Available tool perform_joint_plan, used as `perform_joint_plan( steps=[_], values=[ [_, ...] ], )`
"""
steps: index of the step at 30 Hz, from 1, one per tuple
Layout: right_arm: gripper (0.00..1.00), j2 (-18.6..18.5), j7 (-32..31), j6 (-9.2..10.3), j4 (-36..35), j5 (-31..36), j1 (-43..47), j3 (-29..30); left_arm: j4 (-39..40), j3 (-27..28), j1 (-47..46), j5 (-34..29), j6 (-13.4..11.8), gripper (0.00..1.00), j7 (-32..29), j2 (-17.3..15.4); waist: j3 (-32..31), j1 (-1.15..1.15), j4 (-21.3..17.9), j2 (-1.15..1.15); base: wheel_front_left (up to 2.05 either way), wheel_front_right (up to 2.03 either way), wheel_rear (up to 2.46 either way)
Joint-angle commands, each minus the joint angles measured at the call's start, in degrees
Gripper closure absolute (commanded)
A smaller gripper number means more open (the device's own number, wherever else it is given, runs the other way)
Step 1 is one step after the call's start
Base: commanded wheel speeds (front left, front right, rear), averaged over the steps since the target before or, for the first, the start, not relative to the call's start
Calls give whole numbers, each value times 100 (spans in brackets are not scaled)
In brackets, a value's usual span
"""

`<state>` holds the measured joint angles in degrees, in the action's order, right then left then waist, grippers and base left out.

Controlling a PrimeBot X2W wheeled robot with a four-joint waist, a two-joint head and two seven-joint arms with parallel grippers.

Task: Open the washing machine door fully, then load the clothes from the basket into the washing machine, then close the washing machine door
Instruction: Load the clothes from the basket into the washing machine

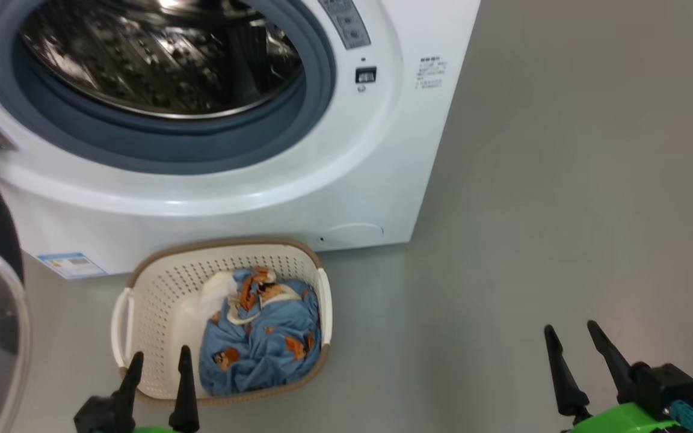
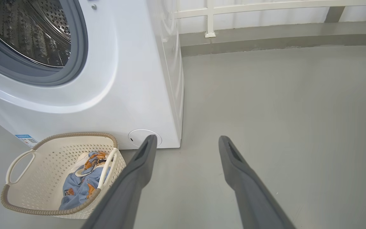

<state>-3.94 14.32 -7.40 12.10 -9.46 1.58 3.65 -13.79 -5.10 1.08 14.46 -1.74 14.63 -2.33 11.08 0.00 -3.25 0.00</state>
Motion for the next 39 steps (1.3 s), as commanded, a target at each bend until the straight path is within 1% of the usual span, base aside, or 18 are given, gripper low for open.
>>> perform_joint_plan(
  steps=[1,6,10,13,16,18,23,28,31,33,39],
  values=[
    [0,-73,68,-9,-80,-51,-217,-197,-46,144,-277,-29,28,0,37,-54,461,0,-233,0,0,0,0],
    [0,-85,68,-9,-6,-168,-548,-424,-793,116,-890,232,147,0,-88,-57,992,0,-402,0,0,0,0],
    [0,-244,68,-9,278,-356,-794,-880,-1359,176,-1453,408,243,0,-230,-92,1415,0,-532,0,0,0,0],
    [0,-311,68,-9,386,-474,-1054,-995,-1752,228,-1845,548,276,0,-370,-113,1729,0,-642,0,0,0,0],
    [0,-355,68,-9,301,-671,-1296,-1157,-2099,259,-2229,606,303,0,-473,-180,2037,0,-741,0,0,0,0],
    [0,-454,68,-9,130,-733,-1443,-1317,-2316,236,-2469,585,321,0,-533,-251,2226,0,-804,0,0,0,0],
    [0,-588,68,-9,-135,-708,-1691,-1413,-2799,184,-2973,612,434,0,-663,-351,2589,0,-914,0,0,0,0],
    [0,-557,68,-9,73,-665,-1854,-1352,-3255,76,-3320,696,647,0,-769,-378,2832,0,-1011,0,0,0,0],
    [0,-505,68,-9,156,-702,-1963,-1319,-3615,92,-3505,742,538,0,-1015,-377,2965,0,-1050,0,0,0,0],
    [0,-486,68,-9,190,-733,-2022,-1356,-3784,123,-3626,806,516,0,-1099,-363,3057,0,-1087,0,0,0,0],
    [0,-445,68,-9,312,-872,-2139,-1463,-4148,154,-3916,872,462,0,-1156,-422,3331,0,-1217,0,0,0,0]
  ],
)
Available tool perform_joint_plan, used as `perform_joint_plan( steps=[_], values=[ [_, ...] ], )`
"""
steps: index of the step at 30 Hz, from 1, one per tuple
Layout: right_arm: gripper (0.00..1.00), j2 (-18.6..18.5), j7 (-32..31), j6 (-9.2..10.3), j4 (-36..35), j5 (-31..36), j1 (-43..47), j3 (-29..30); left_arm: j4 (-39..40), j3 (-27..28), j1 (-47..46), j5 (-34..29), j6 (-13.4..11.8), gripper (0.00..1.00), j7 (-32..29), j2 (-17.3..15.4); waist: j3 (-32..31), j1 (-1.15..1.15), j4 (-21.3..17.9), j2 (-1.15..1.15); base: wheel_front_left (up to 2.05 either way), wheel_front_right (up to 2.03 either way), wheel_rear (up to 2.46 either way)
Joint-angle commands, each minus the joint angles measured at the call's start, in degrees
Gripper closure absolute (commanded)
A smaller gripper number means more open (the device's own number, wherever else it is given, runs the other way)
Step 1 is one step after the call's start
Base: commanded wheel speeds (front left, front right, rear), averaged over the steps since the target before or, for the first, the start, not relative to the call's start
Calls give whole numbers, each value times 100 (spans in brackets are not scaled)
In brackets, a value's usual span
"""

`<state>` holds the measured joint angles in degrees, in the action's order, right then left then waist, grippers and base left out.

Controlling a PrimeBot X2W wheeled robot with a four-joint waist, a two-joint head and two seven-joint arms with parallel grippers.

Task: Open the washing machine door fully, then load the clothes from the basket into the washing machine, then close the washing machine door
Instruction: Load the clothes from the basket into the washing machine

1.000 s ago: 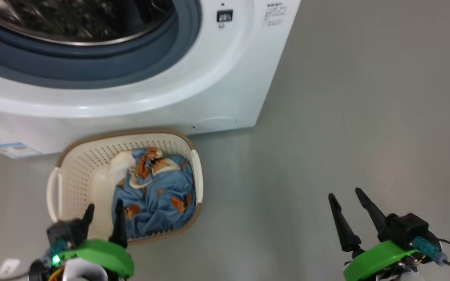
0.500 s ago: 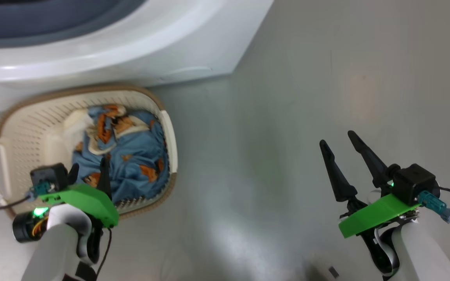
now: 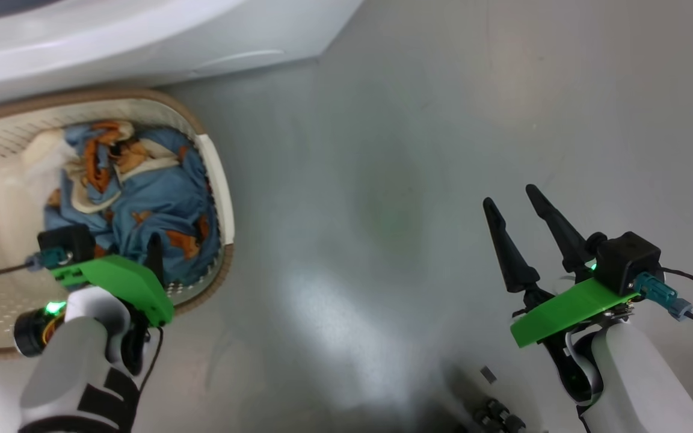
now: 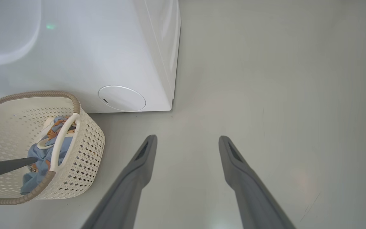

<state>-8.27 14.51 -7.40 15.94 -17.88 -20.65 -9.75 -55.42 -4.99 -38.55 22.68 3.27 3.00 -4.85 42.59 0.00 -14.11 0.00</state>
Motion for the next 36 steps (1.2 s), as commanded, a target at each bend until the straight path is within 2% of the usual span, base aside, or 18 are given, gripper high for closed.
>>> perform_joint_plan(
  steps=[1,13,17,20,27,28,29,31,36],
  values=[
    [0,-12,49,-9,-68,-46,75,-135,-31,164,3,74,-53,0,11,-184,227,0,-152,0,0,0,0],
    [0,22,49,-9,-152,-226,0,-88,-323,218,-561,100,-280,0,56,-446,792,0,-362,0,0,0,0],
    [0,37,49,-9,-140,-275,8,-90,-414,182,-774,88,-301,0,48,-494,923,0,-420,0,0,0,0],
    [0,72,49,-9,-193,-434,4,-105,-507,163,-959,129,-221,0,48,-501,1008,0,-469,0,0,0,0],
    [0,27,49,-9,-318,-615,11,-82,-723,4,-1192,2,-264,0,173,-571,1106,0,-543,0,0,0,0],
    [0,10,49,-9,-324,-631,14,-60,-771,-40,-1212,-36,-272,22,189,-576,1114,0,-547,0,0,0,0],
    [0,-8,49,-9,-331,-638,17,-33,-815,-62,-1233,-50,-277,57,215,-571,1119,0,-547,0,0,0,0],
    [0,-40,49,-9,-344,-655,29,16,-905,-97,-1271,-63,-284,100,276,-543,1116,0,-536,0,0,0,0],
    [0,-114,49,-9,-330,-639,129,185,-1095,-180,-1258,-76,-245,100,554,-404,926,0,-374,0,0,0,0]
  ],
)
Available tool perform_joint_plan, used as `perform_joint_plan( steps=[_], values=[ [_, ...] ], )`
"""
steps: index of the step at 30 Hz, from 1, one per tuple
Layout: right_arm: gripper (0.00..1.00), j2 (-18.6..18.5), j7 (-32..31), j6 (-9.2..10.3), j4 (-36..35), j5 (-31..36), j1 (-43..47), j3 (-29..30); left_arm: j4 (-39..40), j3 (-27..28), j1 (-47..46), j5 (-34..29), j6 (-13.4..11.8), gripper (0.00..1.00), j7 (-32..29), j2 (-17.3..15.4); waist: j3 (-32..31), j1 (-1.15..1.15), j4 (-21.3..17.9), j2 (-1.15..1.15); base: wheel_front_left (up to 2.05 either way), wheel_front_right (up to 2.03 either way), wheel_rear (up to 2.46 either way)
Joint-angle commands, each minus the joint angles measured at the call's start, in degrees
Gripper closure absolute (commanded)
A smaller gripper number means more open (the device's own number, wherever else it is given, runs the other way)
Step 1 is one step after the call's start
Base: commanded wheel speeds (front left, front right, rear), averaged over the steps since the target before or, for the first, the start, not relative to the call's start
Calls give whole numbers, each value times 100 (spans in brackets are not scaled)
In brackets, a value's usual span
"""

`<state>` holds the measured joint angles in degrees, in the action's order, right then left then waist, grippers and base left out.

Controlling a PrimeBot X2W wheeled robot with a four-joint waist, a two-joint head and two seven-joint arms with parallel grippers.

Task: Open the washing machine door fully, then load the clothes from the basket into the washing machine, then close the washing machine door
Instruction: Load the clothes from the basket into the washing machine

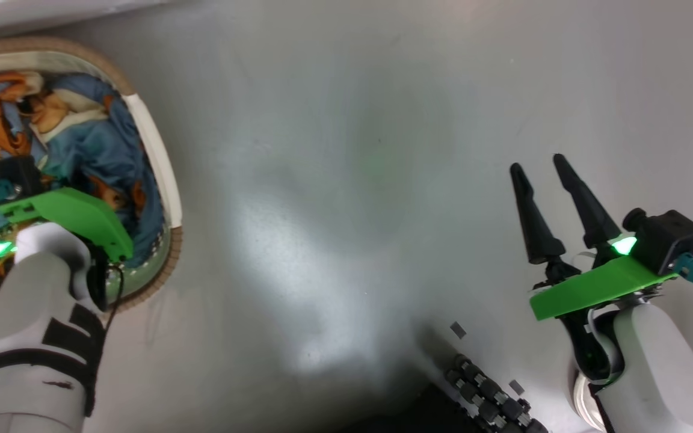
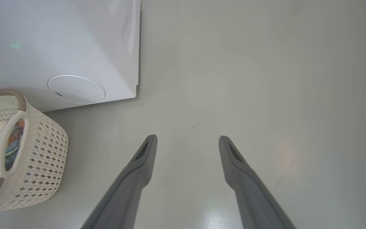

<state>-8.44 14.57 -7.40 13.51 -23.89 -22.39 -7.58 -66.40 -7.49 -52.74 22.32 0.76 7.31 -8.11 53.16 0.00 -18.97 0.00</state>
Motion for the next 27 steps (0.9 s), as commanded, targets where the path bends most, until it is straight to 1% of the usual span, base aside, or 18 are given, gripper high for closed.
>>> perform_joint_plan(
  steps=[1,6,12,13,19,27],
  values=[
    [0,-103,43,-9,-80,-27,323,-6,-23,85,185,-9,24,100,212,-47,-198,0,159,0,0,0,0],
    [0,-122,43,-9,-54,26,449,45,-72,121,427,69,39,100,581,71,-653,0,388,0,0,0,0],
    [0,-121,43,-9,11,132,674,125,370,288,992,211,38,100,760,246,-1344,0,656,0,0,0,0],
    [0,-121,43,-9,11,132,674,125,370,288,992,211,38,100,760,246,-1344,0,656,0,0,0,0],
    [0,-119,43,-9,70,274,1009,239,1590,496,1992,184,-15,100,767,417,-2126,0,901,0,0,0,0],
    [0,-100,43,-9,107,487,1536,448,3066,522,3328,198,-92,100,768,518,-3111,0,1202,0,0,0,0]
  ],
)
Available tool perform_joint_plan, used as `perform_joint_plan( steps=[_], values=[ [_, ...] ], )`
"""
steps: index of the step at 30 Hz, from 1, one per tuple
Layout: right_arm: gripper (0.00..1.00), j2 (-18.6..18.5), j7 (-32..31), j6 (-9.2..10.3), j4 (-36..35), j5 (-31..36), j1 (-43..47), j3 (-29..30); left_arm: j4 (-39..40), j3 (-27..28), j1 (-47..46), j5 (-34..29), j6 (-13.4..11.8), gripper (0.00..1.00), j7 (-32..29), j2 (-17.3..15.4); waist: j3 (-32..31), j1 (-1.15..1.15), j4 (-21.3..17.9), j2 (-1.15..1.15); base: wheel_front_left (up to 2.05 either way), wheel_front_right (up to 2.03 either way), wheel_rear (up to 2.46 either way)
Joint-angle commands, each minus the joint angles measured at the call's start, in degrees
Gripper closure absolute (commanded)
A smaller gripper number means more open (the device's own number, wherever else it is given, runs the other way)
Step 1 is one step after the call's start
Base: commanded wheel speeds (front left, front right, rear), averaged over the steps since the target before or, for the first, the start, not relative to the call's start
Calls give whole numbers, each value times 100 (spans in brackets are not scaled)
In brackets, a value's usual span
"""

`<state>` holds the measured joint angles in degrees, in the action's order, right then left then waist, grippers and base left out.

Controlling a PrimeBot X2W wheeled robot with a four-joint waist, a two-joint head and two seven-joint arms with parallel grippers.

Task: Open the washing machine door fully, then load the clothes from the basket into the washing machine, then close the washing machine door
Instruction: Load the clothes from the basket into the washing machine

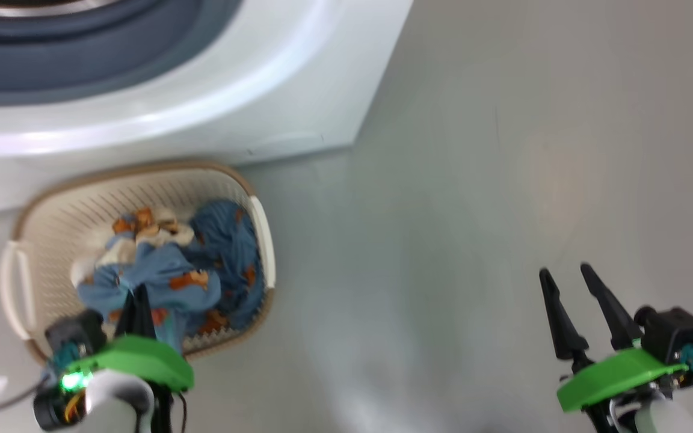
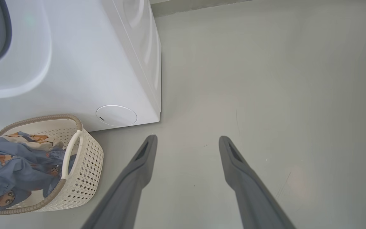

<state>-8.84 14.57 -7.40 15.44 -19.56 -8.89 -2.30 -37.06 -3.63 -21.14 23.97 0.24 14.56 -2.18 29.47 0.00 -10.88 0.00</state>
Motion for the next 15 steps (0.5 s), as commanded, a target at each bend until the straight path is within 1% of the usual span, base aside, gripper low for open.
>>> perform_joint_plan(
  steps=[1,6,15],
  values=[
    [0,-54,43,-9,-81,77,247,-63,302,88,314,104,-56,100,43,-74,-853,0,427,0,0,0,0],
    [0,-7,43,-9,-67,191,542,-6,1051,-152,936,314,-246,100,43,-71,-1348,0,575,0,0,0,0],
    [0,68,43,-9,-64,342,959,71,2075,-441,1770,165,-527,100,43,-71,-2048,0,721,0,0,0,0]
  ],
)
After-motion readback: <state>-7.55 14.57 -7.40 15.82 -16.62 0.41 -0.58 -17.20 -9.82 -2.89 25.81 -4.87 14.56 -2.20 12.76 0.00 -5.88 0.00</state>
